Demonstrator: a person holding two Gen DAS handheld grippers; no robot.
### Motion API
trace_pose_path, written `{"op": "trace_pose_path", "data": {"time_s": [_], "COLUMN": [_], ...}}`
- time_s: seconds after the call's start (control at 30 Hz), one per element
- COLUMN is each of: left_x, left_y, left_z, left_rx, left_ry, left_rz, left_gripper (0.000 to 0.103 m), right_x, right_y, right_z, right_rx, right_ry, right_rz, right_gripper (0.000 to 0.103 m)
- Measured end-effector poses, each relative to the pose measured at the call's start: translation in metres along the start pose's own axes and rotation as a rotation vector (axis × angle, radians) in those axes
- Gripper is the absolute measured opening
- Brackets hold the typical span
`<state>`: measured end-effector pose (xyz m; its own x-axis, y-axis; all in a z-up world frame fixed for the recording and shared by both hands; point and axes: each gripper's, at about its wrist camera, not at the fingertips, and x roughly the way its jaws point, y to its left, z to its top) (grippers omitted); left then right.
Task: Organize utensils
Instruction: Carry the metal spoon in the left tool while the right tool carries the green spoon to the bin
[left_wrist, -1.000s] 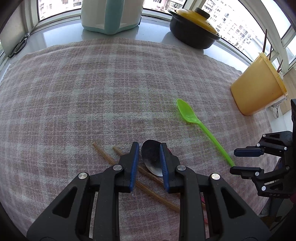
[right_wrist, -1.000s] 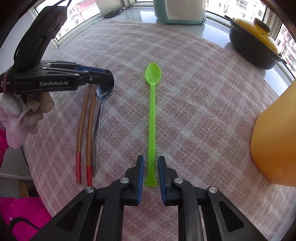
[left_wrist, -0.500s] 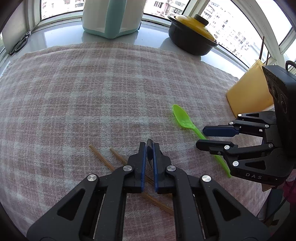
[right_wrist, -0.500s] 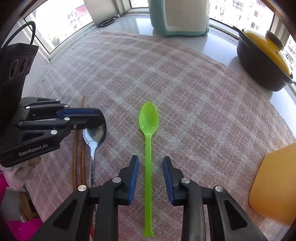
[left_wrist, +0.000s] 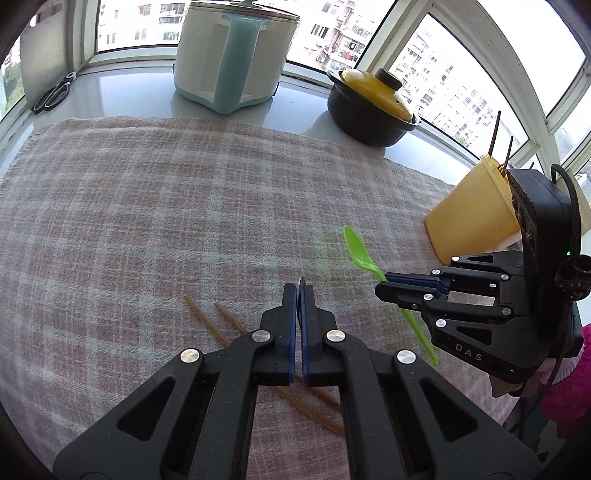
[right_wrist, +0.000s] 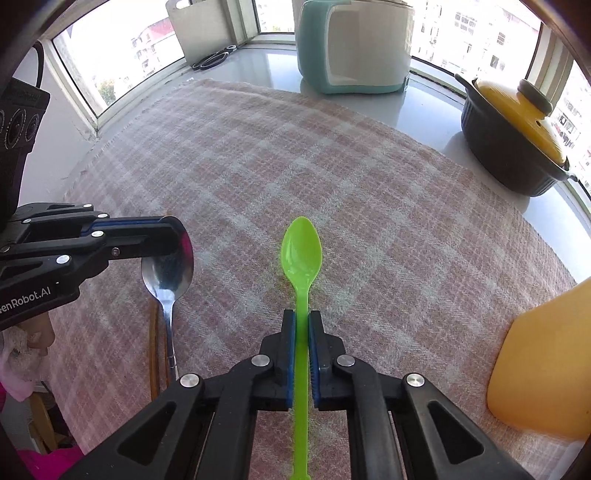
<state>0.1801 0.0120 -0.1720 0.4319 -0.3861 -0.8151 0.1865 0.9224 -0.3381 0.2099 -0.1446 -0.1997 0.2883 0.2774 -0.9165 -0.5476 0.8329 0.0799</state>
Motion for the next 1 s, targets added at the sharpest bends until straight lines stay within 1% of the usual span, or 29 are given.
{"op": "trace_pose_path", "data": {"time_s": [0.1,0.23,0.43,0.57,0.87,1.0], "left_x": [-0.014,-0.028,-0.050,-0.069,-0.102,-0.108], "left_y": [-0.008,-0.019,-0.033,-0.045,-0.079,-0.097], "left_z": [0.003,0.008,0.012,0.017,0.034,0.044], "left_rx": [0.008,0.019,0.033,0.055,0.096,0.111], "left_ry": [-0.036,-0.079,-0.122,-0.165,-0.267,-0.303], "left_rz": [0.000,0.004,-0.012,-0.017,-0.047,-0.069], "left_gripper": [0.000,0.000,0.000,0.000,0.000,0.000], "right_x": [-0.020,-0.047,-0.078,-0.097,-0.149,-0.173], "right_y": [-0.001,-0.008,-0.017,-0.020,-0.037,-0.050], "right_z": [-0.004,-0.012,-0.026,-0.031,-0.050,-0.060], "right_rx": [0.007,0.050,0.101,0.120,0.181,0.211], "right_ry": [-0.050,-0.118,-0.192,-0.242,-0.359,-0.404], "right_rz": [-0.011,-0.016,-0.024,-0.034,-0.058,-0.079], "right_gripper": [0.004,0.004,0.004,0.004,0.004,0.004]}}
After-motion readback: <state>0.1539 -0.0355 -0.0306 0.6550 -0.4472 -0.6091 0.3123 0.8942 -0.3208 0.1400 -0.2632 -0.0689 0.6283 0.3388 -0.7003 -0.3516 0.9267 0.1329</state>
